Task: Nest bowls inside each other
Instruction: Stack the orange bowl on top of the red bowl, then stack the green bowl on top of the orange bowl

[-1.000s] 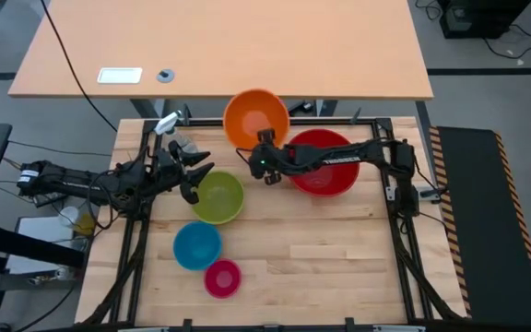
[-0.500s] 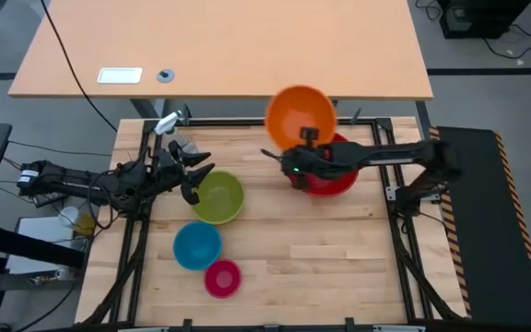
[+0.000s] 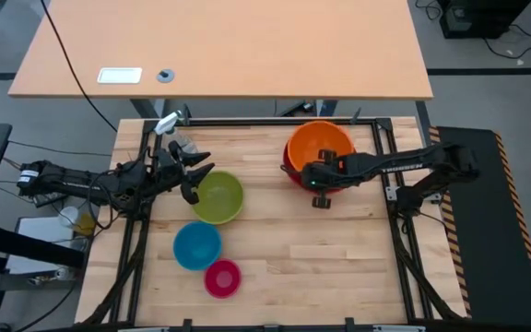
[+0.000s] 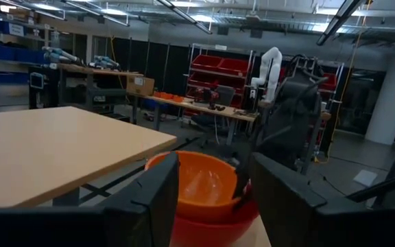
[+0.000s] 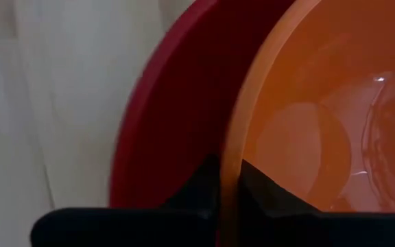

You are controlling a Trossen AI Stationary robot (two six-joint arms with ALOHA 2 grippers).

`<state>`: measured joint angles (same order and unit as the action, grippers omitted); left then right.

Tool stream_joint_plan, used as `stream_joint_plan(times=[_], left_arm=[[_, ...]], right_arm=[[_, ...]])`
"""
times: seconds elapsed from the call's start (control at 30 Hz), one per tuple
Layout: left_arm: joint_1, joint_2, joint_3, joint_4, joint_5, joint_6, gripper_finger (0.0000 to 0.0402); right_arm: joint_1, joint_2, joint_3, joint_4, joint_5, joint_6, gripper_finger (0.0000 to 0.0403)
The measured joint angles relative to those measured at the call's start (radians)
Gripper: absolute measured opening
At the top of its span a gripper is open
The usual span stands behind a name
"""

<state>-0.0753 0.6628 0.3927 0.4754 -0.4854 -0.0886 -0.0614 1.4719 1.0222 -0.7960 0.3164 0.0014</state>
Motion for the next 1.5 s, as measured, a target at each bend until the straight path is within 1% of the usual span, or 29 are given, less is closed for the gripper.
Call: stream_joint_plan(times=[0.13, 0.3, 0.43, 0.5, 0.57, 0.67, 0.8, 0.93, 1.03, 1.17, 1.4, 1.5], left_arm=[[0.000, 0.000, 0.000, 0.000, 0.000, 0.003, 0.0181], [0.000, 0.000, 0.000, 0.000, 0.000, 0.005, 0.0181], [0.000, 0.000, 0.000, 0.000, 0.000, 0.006, 0.0181], [0.000, 0.000, 0.000, 0.000, 0.000, 0.006, 0.0181], [-0.001, 0.000, 0.000, 0.000, 0.000, 0.006, 0.0181], [-0.001, 0.000, 0.000, 0.000, 0.000, 0.006, 0.0181], [-0.001, 0.000, 0.000, 0.000, 0.000, 0.006, 0.0181], [-0.001, 0.000, 0.000, -0.001, 0.000, 0.005, 0.0181], [-0.001, 0.000, 0.000, -0.001, 0.000, -0.001, 0.0181], [-0.001, 0.000, 0.000, -0.001, 0.000, -0.002, 0.0181], [-0.002, 0.000, 0.000, -0.001, 0.000, -0.006, 0.0181], [-0.011, 0.000, 0.000, -0.007, 0.000, -0.014, 0.0181]], right_arm=[[-0.007, -0.002, -0.028, 0.032, -0.090, -0.002, 0.0046], [-0.004, -0.002, -0.021, 0.019, -0.134, -0.002, 0.0098], [0.000, -0.002, 0.051, -0.099, -0.134, 0.015, 0.0141], [0.001, -0.002, 0.112, -0.179, -0.134, 0.034, 0.0157], [0.004, -0.002, 0.171, -0.215, -0.128, 0.047, 0.0168], [0.028, -0.003, 0.214, -0.152, -0.095, 0.011, 0.0176], [0.094, 0.019, 0.201, 0.128, -0.077, -0.090, 0.0180], [0.157, 0.127, 0.196, 0.376, -0.099, -0.210, 0.0181], [0.179, 0.230, 0.225, 0.466, -0.175, -0.278, 0.0185], [0.178, 0.369, 0.334, 0.495, -0.232, -0.335, 0.0197], [0.170, 0.572, 0.493, 0.580, -0.236, -0.501, 0.0217], [0.153, 0.634, 0.542, 0.561, -0.216, -0.573, 0.0218]])
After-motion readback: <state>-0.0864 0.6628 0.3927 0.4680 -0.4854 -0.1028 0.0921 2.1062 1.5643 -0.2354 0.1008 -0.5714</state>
